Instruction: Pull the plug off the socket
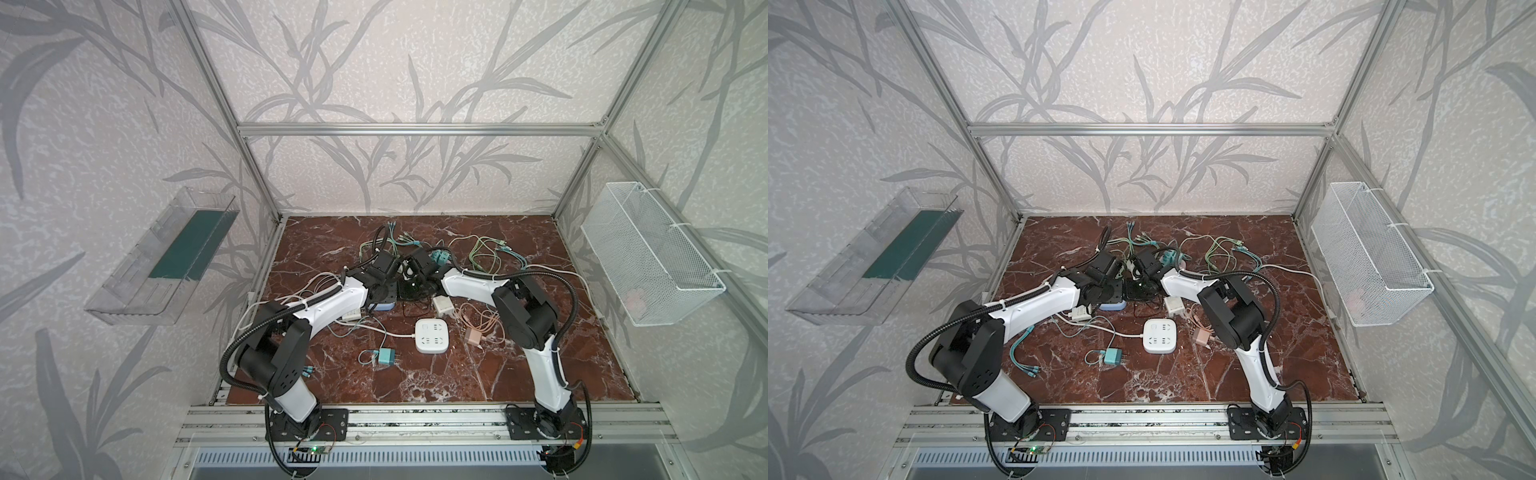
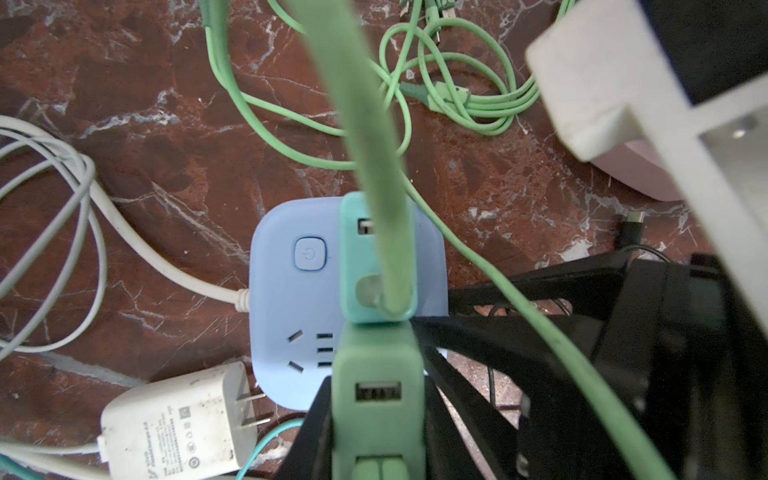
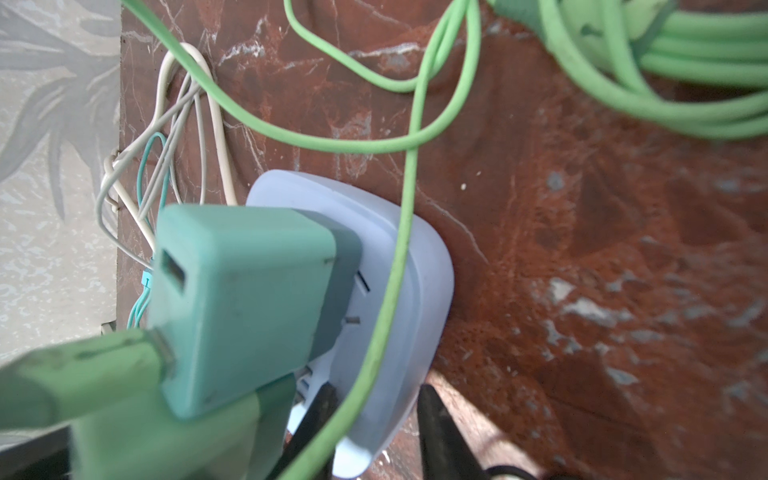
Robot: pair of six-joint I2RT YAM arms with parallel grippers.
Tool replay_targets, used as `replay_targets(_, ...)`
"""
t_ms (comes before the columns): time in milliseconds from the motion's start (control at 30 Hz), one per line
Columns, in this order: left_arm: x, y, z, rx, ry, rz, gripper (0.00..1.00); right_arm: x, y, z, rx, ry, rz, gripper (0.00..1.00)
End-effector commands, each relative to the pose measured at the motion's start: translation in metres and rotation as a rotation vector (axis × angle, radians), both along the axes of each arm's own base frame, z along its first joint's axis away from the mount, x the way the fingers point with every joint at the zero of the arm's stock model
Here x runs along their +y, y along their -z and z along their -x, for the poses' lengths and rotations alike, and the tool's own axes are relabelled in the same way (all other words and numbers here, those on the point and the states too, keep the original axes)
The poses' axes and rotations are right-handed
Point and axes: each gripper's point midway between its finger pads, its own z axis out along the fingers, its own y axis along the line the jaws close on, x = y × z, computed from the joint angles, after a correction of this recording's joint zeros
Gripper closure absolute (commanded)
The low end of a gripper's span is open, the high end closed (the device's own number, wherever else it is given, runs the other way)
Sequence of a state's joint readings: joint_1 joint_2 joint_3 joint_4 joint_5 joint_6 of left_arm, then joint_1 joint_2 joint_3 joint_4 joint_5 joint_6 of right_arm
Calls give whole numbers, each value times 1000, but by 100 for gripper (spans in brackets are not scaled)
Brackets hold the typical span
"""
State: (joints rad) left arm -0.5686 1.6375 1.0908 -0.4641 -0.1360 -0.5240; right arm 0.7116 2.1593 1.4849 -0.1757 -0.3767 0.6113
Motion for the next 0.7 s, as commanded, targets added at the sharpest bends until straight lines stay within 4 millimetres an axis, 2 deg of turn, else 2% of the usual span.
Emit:
replay_targets(0, 1, -26, -3, -69, -4, 4, 83, -23, 39, 16, 87, 6, 138, 66)
replay_targets(100, -2, -32, -3, -81, 8, 14, 83, -21, 36, 14, 82, 2, 136, 66)
replay_targets(300, -1, -27, 5, -57, 14, -10, 83, -14, 20, 10, 53, -13, 103, 64)
replay_targets(667, 0, -36, 13, -76, 22, -12, 83, -23, -53, -5, -81, -13, 29, 53)
